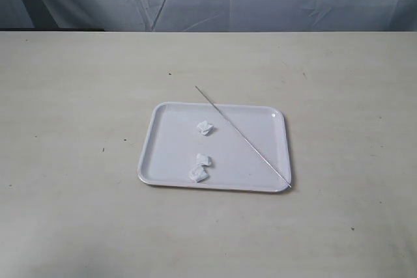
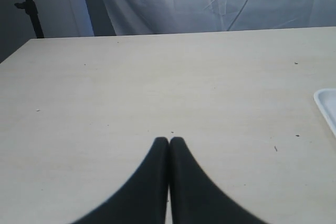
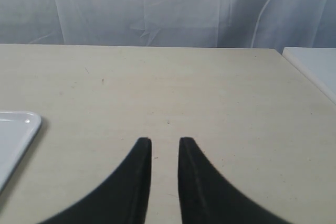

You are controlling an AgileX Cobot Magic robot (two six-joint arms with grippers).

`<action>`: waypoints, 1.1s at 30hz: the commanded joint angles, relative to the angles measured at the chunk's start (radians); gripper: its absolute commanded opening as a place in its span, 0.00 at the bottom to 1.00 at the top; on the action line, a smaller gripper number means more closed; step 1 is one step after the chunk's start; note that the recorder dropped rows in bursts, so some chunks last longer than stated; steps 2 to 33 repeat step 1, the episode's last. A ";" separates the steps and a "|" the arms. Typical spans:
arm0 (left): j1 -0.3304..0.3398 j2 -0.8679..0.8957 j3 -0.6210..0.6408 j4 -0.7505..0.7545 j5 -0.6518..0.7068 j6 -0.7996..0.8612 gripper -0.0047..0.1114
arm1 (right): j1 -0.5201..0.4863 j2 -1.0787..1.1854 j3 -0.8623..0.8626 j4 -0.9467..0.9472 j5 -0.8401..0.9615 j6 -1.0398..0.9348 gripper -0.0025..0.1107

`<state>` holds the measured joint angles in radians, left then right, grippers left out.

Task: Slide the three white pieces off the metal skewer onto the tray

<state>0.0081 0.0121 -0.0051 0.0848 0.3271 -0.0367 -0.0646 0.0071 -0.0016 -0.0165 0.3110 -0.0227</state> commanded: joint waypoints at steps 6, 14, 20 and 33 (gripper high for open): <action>0.001 -0.006 0.005 0.005 -0.013 -0.001 0.04 | -0.005 -0.007 0.002 0.003 -0.007 -0.004 0.19; 0.001 -0.006 0.005 0.005 -0.013 -0.001 0.04 | -0.005 -0.007 0.002 0.003 -0.007 -0.004 0.19; 0.001 -0.006 0.005 0.005 -0.013 -0.001 0.04 | -0.005 -0.007 0.002 0.003 -0.007 -0.004 0.19; 0.001 -0.006 0.005 0.005 -0.013 -0.001 0.04 | -0.005 -0.007 0.002 0.003 -0.007 -0.004 0.19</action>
